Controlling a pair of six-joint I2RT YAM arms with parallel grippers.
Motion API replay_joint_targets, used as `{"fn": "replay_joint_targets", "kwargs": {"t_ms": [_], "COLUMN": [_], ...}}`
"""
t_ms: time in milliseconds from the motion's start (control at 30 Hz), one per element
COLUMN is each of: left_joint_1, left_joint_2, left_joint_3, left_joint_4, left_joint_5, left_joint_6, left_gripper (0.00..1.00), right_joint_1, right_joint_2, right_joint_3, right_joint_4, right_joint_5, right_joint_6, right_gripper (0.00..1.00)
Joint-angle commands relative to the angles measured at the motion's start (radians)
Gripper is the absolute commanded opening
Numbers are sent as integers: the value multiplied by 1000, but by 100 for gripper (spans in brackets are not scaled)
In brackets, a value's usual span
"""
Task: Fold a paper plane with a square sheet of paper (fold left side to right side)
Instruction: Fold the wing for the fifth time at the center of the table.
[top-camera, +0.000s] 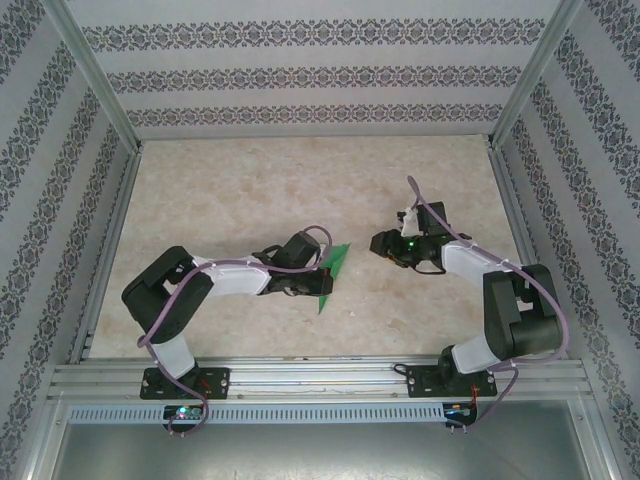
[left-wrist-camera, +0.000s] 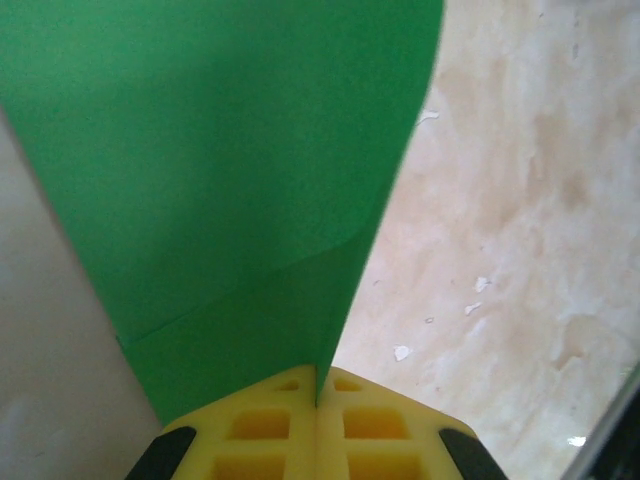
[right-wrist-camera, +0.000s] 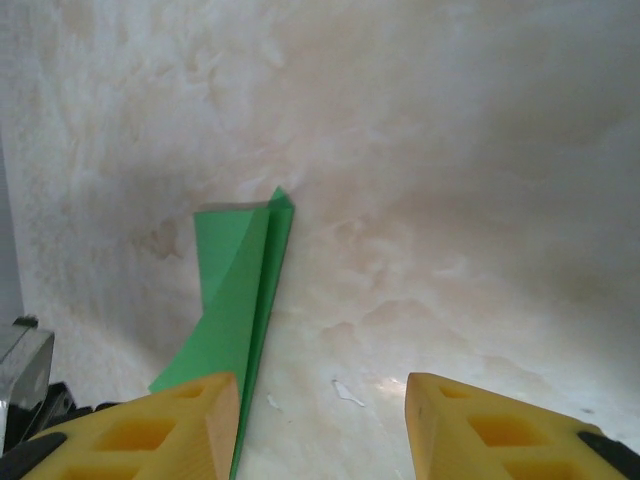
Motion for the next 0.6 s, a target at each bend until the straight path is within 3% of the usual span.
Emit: {"fn": "replay_joint_targets", "kwargs": {"t_ms": [0, 367, 567], "left_joint_1": [26, 63, 72], "left_joint_2": [-44, -24, -3], "left_joint_3": [-50, -167, -193], "left_joint_4": [190, 461, 532], "left_joint_5": [66, 144, 157], "left_joint_6": [-82, -213, -245], "left_gripper": [0, 0, 0], "right_joint_1": [23, 126, 181], "right_joint_2": [12, -13, 27], "right_joint_3": [-32, -98, -92], "right_joint_4": [91, 250, 295], "right_joint_5": [-43, 5, 35], "right_joint_6": [-2, 101, 154], "right_gripper": [48, 52, 48]}}
